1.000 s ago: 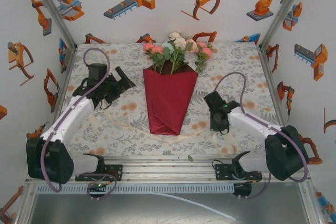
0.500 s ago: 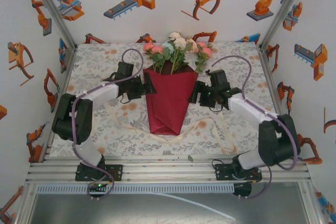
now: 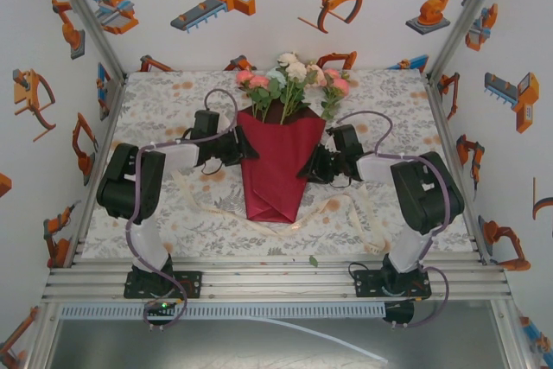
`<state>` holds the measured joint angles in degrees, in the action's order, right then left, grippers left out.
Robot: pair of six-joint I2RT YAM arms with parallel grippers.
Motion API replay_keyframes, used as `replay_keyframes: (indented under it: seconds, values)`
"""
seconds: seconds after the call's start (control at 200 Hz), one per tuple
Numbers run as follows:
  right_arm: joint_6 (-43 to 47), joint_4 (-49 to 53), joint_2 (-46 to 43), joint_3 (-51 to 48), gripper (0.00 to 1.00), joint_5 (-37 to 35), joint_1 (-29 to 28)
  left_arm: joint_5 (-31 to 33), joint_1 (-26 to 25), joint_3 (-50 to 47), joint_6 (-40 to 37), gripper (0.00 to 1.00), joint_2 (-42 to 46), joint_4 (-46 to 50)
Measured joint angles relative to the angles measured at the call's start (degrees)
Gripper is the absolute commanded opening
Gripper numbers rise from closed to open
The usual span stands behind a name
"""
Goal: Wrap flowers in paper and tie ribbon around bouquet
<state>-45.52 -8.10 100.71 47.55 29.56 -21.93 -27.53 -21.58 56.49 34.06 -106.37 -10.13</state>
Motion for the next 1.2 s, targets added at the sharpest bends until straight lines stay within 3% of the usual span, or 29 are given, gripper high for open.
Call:
replay_keyframes:
  seconds: [0.13,0.275,0.691,0.751,0.816,0.876,0.971,1.036,1.116,1.202]
  values:
    - [-0.5,-0.2,0.0,0.2,0.16,0.0,0.0,-2.2,0.7,-0.8,2.8,0.13,0.0,-1.9]
    - [-1.0,0.3,-0.3,1.1,0.08,0.7,0.0,-4.3,1.4,-2.0,5.9,0.01,1.0,-4.2]
    - [2.0,7.5,-9.0,1.3,0.09,0.0,-1.3,-5.3,0.9,-7.7,8.7,0.00,10.8,-3.7]
    - [2.3,8.1,-9.2,0.7,0.12,-0.6,-2.1,-4.9,0.5,-9.3,8.7,0.07,11.5,-3.6]
    - [2.6,8.8,-9.1,-0.6,0.21,-1.1,-3.0,-4.7,0.0,-11.0,8.8,0.17,11.6,-3.6]
    - [3.0,9.8,-9.0,-1.6,0.28,-2.0,-3.5,-4.5,-0.5,-12.2,8.8,0.34,11.3,-3.4]
    - [3.7,12.1,-8.9,-1.9,0.43,-3.3,-3.8,-3.9,-0.7,-13.2,9.1,0.43,10.9,-3.3]
    - [4.6,14.1,-9.7,-1.8,0.51,-5.1,-3.8,-3.0,-0.7,-13.3,8.9,0.56,11.1,-3.1]
    - [5.7,18.4,-12.9,-1.6,0.56,-8.6,-3.7,-0.9,-0.5,-13.3,8.2,0.69,12.2,-1.8]
    - [6.5,22.8,-18.0,-0.6,0.58,-12.1,-3.5,2.3,-0.3,-13.3,7.2,0.74,15.7,1.2]
